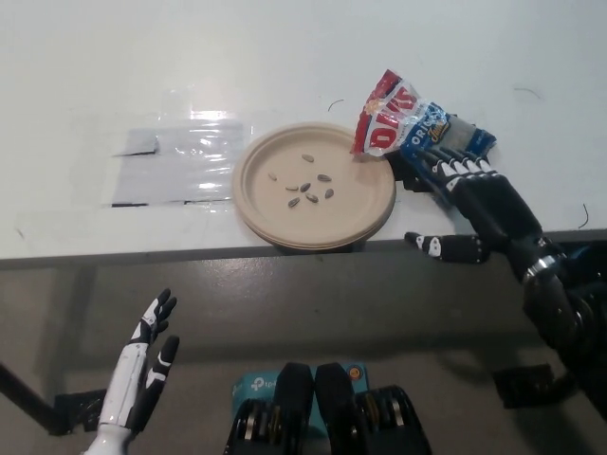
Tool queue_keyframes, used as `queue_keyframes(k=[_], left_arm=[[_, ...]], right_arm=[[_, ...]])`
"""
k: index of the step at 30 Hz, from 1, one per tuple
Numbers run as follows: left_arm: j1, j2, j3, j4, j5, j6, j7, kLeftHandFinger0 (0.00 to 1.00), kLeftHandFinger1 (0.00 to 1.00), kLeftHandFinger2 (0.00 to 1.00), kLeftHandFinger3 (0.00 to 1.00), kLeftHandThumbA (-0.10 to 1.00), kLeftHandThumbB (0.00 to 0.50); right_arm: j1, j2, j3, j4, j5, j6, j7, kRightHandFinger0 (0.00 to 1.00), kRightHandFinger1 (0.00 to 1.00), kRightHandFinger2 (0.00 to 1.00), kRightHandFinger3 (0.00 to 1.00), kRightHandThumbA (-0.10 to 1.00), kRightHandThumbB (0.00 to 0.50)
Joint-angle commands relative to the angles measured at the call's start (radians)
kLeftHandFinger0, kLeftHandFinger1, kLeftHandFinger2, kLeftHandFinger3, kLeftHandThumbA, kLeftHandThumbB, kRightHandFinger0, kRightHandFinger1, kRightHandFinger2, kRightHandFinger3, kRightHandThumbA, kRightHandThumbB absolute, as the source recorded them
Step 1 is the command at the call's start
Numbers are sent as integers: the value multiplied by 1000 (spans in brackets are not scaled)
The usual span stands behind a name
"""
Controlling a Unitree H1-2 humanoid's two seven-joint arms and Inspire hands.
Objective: The robot picks up a small bag of sunflower seeds on the right hand side and take it to the empty plate on the left hand side then pours some sunflower seeds on to the plate.
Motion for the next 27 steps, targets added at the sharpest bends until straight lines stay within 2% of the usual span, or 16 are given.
queue_keyframes(k=[1,4,6,8,9,12,15,16,17,19,21,24,25,26,27], left_arm=[[-9,19,12,-29,-35,-39,11,1000,1000,1000,1000,1000,313],[-9,20,10,-28,-42,-45,6,1000,1000,1000,1000,1000,323],[-8,23,6,-31,-37,-36,0,1000,1000,1000,1000,1000,354],[-10,24,4,-31,-35,-35,-2,1000,1000,1000,1000,1000,350],[-12,24,3,-32,-36,-31,-3,1000,1000,1000,1000,1000,350],[-17,24,6,-32,-41,-25,-6,1000,1000,1000,1000,1000,357],[-18,25,7,-24,-43,-32,-5,1000,1000,1000,1000,1000,351],[-18,25,7,-23,-43,-32,-4,1000,1000,1000,1000,1000,351],[-12,23,6,-21,-40,-32,-2,1000,1000,1000,1000,1000,360],[-11,23,5,-14,-42,-38,-2,1000,1000,1000,1000,1000,345],[-6,20,3,-11,-45,-45,0,1000,1000,1000,1000,1000,325],[4,15,-1,-8,-43,-53,3,1000,1000,1000,1000,1000,313],[5,14,-2,-9,-43,-54,3,1000,1000,1000,1000,1000,314],[7,12,-4,-5,-41,-62,6,1000,1000,1000,1000,1000,314],[7,12,-4,-4,-38,-64,8,1000,1000,1000,1000,1000,306]], right_arm=[[32,-116,-207,-593,257,228,223,1000,1000,1000,1000,857,500],[59,-88,-253,-654,268,227,183,1000,1000,1000,1000,897,500],[90,-62,-291,-696,293,186,131,1000,1000,1000,1000,915,500],[131,-16,-318,-726,274,96,35,1000,1000,1000,1000,932,444],[160,14,-328,-752,241,55,-18,1000,1000,1000,1000,1000,461],[239,91,-340,-801,117,-11,-123,1000,1000,1000,1000,1000,476],[348,145,-327,-765,2,-122,-223,1000,1000,1000,1000,1000,402],[358,153,-330,-756,-6,-137,-228,1000,1000,1000,1000,1000,401],[392,168,-324,-707,-4,-196,-257,1000,1000,1000,1000,1000,386],[438,202,-316,-655,50,-213,-238,1000,1000,1000,1000,1000,385],[468,223,-309,-569,73,-284,-253,1000,1000,1000,1000,1000,319],[499,255,-303,-413,69,-330,-281,1000,1000,1000,1000,1000,301],[502,259,-305,-399,63,-332,-284,1000,1000,1000,1000,1000,255],[509,262,-298,-352,96,-340,-264,1000,1000,1000,1000,1000,283],[502,268,-296,-295,101,-366,-273,1000,1000,1000,1000,1000,259]])
